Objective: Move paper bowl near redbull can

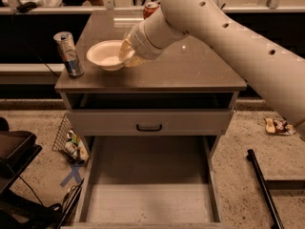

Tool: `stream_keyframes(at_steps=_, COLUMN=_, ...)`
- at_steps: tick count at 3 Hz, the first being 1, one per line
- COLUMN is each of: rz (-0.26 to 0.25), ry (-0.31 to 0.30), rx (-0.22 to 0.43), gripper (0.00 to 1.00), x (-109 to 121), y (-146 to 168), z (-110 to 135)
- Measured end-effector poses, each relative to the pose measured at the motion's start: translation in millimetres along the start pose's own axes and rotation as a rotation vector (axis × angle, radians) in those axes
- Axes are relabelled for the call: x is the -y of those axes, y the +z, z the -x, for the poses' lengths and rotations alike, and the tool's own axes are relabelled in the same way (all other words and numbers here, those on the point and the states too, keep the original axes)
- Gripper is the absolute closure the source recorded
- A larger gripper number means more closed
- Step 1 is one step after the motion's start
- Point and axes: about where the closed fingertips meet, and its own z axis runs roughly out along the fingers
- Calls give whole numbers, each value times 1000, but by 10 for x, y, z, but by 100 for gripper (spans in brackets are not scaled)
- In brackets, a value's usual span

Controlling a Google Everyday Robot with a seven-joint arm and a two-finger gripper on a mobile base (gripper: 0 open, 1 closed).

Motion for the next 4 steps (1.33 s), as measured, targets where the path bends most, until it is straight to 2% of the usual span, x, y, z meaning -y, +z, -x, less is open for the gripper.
stream_keyframes(at_steps=1, rz=7, ry=-5, rx=5, gripper=85, x=-4, y=40, z=22)
stream_keyframes(at_steps=2, rz=10, ry=-7, rx=10, gripper=54, x=-10, y=71, z=40)
stream_keyframes(at_steps=4, rz=14, ry=-8, rx=16, gripper=8, x=-19, y=108, z=60)
